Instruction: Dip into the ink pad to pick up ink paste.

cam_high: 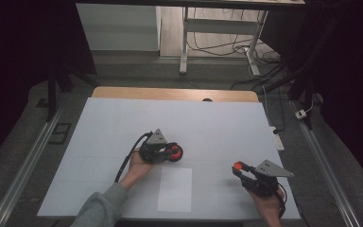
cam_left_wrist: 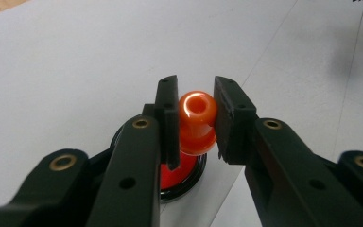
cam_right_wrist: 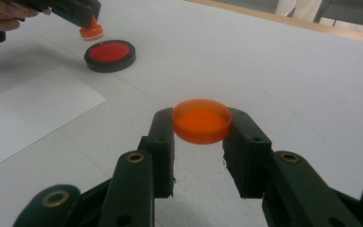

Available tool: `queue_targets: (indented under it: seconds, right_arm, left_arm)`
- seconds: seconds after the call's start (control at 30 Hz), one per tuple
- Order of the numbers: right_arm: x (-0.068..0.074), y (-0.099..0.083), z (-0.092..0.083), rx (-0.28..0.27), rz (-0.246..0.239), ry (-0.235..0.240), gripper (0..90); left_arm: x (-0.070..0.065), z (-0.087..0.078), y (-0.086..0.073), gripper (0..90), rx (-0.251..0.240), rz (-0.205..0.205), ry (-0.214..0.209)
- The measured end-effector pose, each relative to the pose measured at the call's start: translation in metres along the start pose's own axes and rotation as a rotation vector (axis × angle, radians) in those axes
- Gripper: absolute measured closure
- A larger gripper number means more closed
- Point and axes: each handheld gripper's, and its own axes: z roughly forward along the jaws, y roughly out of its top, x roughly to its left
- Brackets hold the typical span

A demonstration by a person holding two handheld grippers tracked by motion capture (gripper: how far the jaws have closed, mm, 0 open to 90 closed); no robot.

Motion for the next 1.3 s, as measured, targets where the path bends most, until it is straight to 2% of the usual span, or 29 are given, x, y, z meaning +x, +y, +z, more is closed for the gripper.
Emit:
queue_targets:
  seconds: [0.7,1.07,1.3]
  right_arm:
    - [0.0,0.0,0.0,0.002,0.003,0.002,64.4]
    - [0.0,0.0,0.001,0.003,0.001,0.005,64.4]
    - [0.0,0.0,0.001,0.003,0.001,0.006,64.4]
  left_arm:
    - [0.003,0.01,-0.006,72.7,0.032,-0.002,0.008]
    - [0.006,0.012,-0.009,72.7,0.039,0.003,0.048]
    - [0.004,0.018,-0.012,72.7,0.073,0.029,0.059]
